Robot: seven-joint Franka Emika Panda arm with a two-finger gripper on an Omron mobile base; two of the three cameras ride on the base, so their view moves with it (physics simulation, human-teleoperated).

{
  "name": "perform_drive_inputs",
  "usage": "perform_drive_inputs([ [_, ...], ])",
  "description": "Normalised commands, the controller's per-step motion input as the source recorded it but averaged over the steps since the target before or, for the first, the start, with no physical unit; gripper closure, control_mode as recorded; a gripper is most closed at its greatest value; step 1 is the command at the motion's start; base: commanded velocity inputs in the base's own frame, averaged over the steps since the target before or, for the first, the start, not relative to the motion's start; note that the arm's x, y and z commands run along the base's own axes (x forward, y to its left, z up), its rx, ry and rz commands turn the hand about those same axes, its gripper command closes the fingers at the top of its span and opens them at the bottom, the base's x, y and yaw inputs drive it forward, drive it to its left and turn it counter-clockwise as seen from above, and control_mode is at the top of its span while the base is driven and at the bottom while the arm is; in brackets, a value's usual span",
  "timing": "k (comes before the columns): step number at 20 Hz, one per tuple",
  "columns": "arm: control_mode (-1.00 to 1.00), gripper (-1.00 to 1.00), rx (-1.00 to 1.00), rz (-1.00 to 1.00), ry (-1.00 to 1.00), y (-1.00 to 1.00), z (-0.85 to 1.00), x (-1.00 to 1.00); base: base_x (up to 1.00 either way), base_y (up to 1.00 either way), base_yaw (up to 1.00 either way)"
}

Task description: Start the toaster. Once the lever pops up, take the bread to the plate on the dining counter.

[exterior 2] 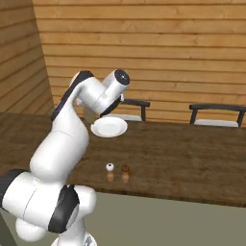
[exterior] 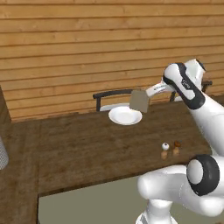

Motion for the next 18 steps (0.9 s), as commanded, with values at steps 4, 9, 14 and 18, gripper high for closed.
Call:
perform_drive_inputs([
  [4,-1.00,1.00,0.03,0.37,0.42,-0.07,-0.54,1.00,0.00,0.00,0.00],
  [9,-1.00,1.00,0.00,0.18,0.22,0.01,-0.61,1.00,0.00,0.00,0.00],
  [14,-1.00,1.00,0.00,0.01,0.04,0.00,-0.55,0.97,0.00,0.00,0.00],
  [18,-1.00,1.00,0.03,0.00,0.00,0.06,-0.43,0.59,0.00,0.00,0.00],
])
